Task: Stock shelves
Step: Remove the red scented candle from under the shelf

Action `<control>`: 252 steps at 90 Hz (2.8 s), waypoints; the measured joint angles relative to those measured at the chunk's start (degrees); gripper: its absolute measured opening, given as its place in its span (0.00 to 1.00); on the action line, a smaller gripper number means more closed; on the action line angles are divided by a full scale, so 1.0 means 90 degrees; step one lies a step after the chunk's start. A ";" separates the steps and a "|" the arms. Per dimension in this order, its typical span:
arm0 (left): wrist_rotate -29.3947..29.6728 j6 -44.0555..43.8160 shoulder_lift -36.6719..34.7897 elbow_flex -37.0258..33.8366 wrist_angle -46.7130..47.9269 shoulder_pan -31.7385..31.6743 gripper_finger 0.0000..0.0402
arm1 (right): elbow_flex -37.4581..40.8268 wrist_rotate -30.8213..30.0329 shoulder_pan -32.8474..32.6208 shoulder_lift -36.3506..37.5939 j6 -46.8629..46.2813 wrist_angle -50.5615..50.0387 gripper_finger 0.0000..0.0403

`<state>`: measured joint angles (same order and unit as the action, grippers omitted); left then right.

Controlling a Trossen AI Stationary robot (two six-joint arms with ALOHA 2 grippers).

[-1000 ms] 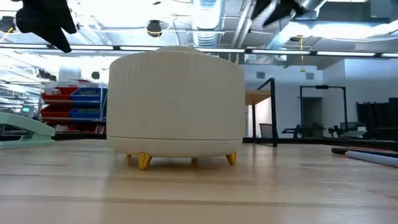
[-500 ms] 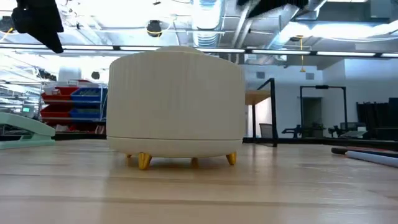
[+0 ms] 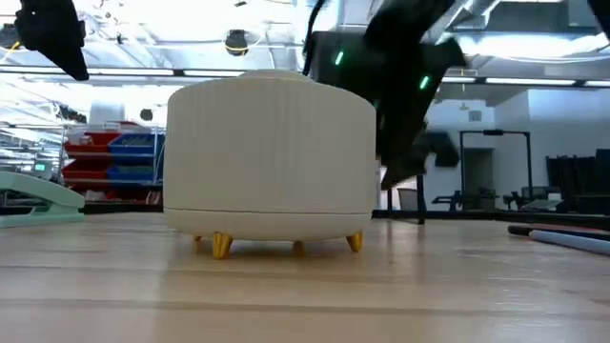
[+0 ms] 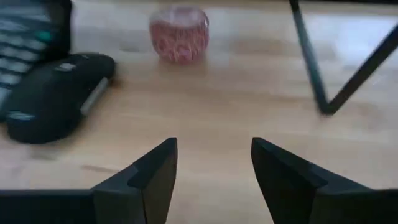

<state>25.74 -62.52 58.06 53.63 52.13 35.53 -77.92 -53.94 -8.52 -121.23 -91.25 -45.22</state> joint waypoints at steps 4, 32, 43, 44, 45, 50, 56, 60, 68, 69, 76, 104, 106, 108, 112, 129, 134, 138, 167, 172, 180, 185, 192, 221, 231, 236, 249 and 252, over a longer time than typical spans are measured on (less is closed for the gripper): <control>0.0000 0.0005 0.0000 0.0000 0.0001 0.0000 0.64 | -0.0001 0.0010 0.0068 -0.0197 0.0111 0.0248 0.50; 0.0006 0.0104 -0.0001 0.0000 0.0137 0.0001 0.64 | -0.0018 -0.0436 0.0460 -0.0983 0.1636 0.2356 0.49; 0.0031 0.0123 -0.0002 0.0000 0.0146 0.0002 0.64 | -0.0023 -0.0447 0.0533 -0.1001 0.1790 0.2445 0.48; 0.0029 0.0135 -0.0002 0.0000 0.0149 0.0000 0.64 | -0.0022 -0.0454 0.0531 -0.1000 0.1790 0.2439 0.48; 0.0029 0.0142 -0.0002 0.0000 0.0151 0.0001 0.64 | -0.0020 -0.0460 0.0528 -0.0997 0.1790 0.2433 0.47; 0.0024 0.0197 -0.0001 0.0000 0.0141 0.0000 0.64 | -0.0018 -0.0402 0.0518 -0.0955 0.1837 0.2401 0.47; 0.0022 0.0209 -0.0002 0.0000 0.0154 0.0002 0.64 | -0.0014 -0.0385 0.0478 -0.0936 0.1882 0.2393 0.46; 0.0013 0.0209 -0.0002 0.0000 0.0152 0.0002 0.64 | -0.0011 -0.0385 0.0462 -0.0918 0.1891 0.2374 0.45; 0.0012 0.0211 0.0000 0.0000 0.0148 0.0001 0.64 | -0.0011 -0.0383 0.0479 -0.0911 0.1989 0.2306 0.45; 0.0012 0.0211 0.0000 0.0000 0.0149 0.0001 0.64 | -0.0011 -0.0389 0.0485 -0.0911 0.2029 0.2287 0.45; 0.0007 0.0211 0.0000 0.0000 0.0155 0.0002 0.64 | -0.0014 -0.0398 0.0569 -0.0904 0.2400 0.2275 0.44; 0.0007 0.0306 0.0000 0.0000 0.0157 0.0002 0.64 | 0.0007 -0.0341 0.0906 -0.0892 0.2618 0.2303 0.44; 0.0007 0.0307 0.0000 0.0000 0.0157 0.0001 0.64 | 0.0024 -0.0339 0.0932 -0.0892 0.2600 0.2306 0.44; 0.0007 0.0308 0.0000 0.0000 0.0157 0.0002 0.64 | 0.0044 -0.0339 0.0962 -0.0892 0.2594 0.2304 0.45; 0.0007 0.0308 0.0000 0.0000 0.0157 0.0000 0.64 | 0.0094 -0.0342 0.1012 -0.0889 0.2592 0.2333 0.47; 0.0010 0.0316 0.0000 0.0000 0.0154 0.0000 0.64 | 0.0534 -0.0222 0.1259 -0.0860 0.2572 0.3062 0.55; 0.0007 0.0317 0.0000 0.0000 0.0154 0.0002 0.64 | 0.0597 -0.0220 0.1308 -0.0860 0.2627 0.3219 0.57; 0.0007 0.0336 0.0000 0.0000 0.0150 0.0001 0.64 | 0.0619 -0.0232 0.1341 -0.0860 0.2669 0.3283 0.59; 0.0010 0.0374 0.0000 0.0000 0.0125 0.0000 0.64 | 0.0646 -0.0407 0.1499 -0.0879 0.2695 0.3396 0.71; 0.0010 0.0372 0.0000 0.0000 0.0118 0.0002 0.64 | 0.0650 -0.0492 0.1493 -0.0887 0.2729 0.3454 0.72; 0.0010 0.0372 0.0000 0.0000 0.0113 0.0002 0.64 | 0.0654 -0.0714 0.1469 -0.0998 0.2866 0.3598 0.73; 0.0010 0.0374 0.0000 0.0000 0.0110 0.0000 0.64 | 0.0655 -0.0837 0.1465 -0.1117 0.2915 0.3818 0.74; 0.0010 0.0396 0.0000 0.0000 0.0101 0.0002 0.64 | 0.0651 -0.1100 0.1451 -0.1317 0.2967 0.4175 0.74; 0.0010 0.0423 0.0000 0.0000 0.0079 0.0000 0.64 | 0.0643 -0.1421 0.1486 -0.1477 0.3037 0.4506 0.74; 0.0010 0.0425 0.0000 0.0000 0.0073 0.0001 0.64 | 0.0643 -0.1422 0.1520 -0.1477 0.3066 0.4618 0.74; 0.0010 0.0416 0.0000 0.0000 0.0069 0.0000 0.64 | 0.0643 -0.1425 0.1531 -0.1477 0.3079 0.4654 0.74; 0.0010 0.0398 0.0000 0.0000 0.0052 0.0002 0.64 | 0.0652 -0.1476 0.1559 -0.1484 0.3243 0.4844 0.74; 0.0010 0.0416 0.0000 0.0000 0.0027 0.0001 0.64 | 0.0654 -0.1492 0.1571 -0.1484 0.3301 0.4921 0.74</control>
<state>25.82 -58.78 58.06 53.63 52.37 35.54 -72.04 -67.36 5.62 -134.58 -61.53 -0.93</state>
